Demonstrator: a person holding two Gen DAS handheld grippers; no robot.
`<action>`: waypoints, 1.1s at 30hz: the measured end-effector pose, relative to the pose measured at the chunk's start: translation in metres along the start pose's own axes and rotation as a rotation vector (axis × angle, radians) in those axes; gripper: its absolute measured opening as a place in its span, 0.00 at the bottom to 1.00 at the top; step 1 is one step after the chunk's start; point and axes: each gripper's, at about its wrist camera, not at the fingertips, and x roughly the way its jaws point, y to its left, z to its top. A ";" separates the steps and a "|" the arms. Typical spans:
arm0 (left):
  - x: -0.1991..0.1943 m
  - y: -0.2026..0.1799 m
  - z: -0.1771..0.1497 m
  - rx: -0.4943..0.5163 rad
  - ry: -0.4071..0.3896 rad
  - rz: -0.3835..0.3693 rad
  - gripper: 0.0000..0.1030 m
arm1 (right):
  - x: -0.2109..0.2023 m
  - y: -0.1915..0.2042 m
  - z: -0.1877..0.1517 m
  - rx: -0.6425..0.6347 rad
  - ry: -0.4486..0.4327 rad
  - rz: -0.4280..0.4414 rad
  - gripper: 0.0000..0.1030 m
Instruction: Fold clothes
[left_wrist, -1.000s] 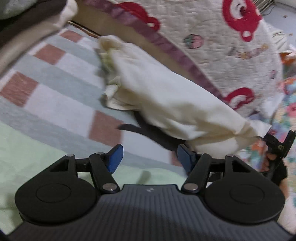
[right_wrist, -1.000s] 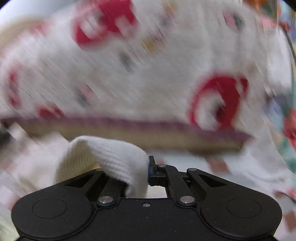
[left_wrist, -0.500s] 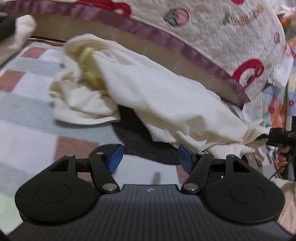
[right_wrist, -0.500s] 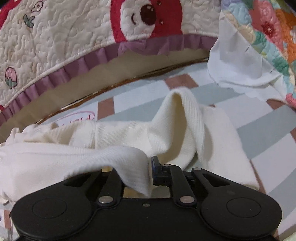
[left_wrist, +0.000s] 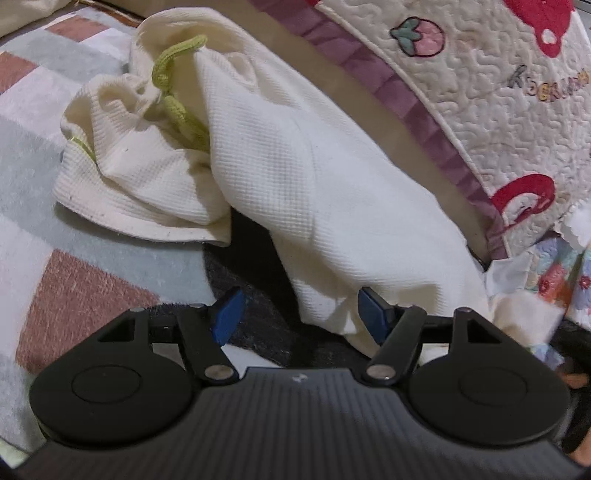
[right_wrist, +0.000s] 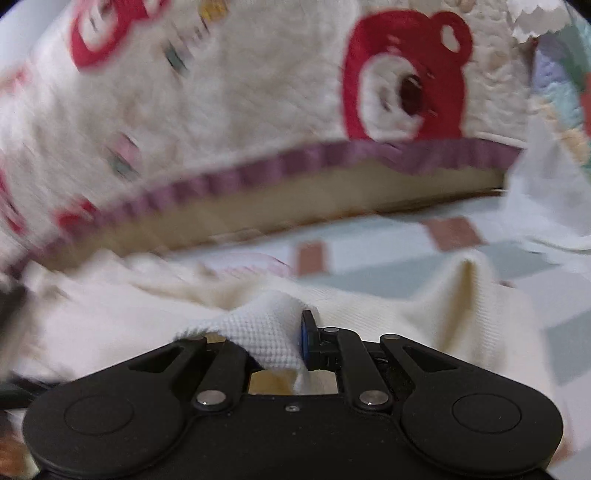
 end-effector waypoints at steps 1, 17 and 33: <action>0.001 0.000 0.000 -0.012 -0.011 -0.010 0.65 | -0.002 0.000 0.001 0.011 -0.019 0.029 0.10; 0.004 -0.058 0.035 0.179 -0.108 -0.090 0.06 | 0.013 -0.024 -0.001 0.045 -0.078 -0.013 0.10; 0.006 -0.055 -0.027 0.406 0.059 0.069 0.41 | 0.029 -0.049 -0.008 0.177 0.048 -0.143 0.12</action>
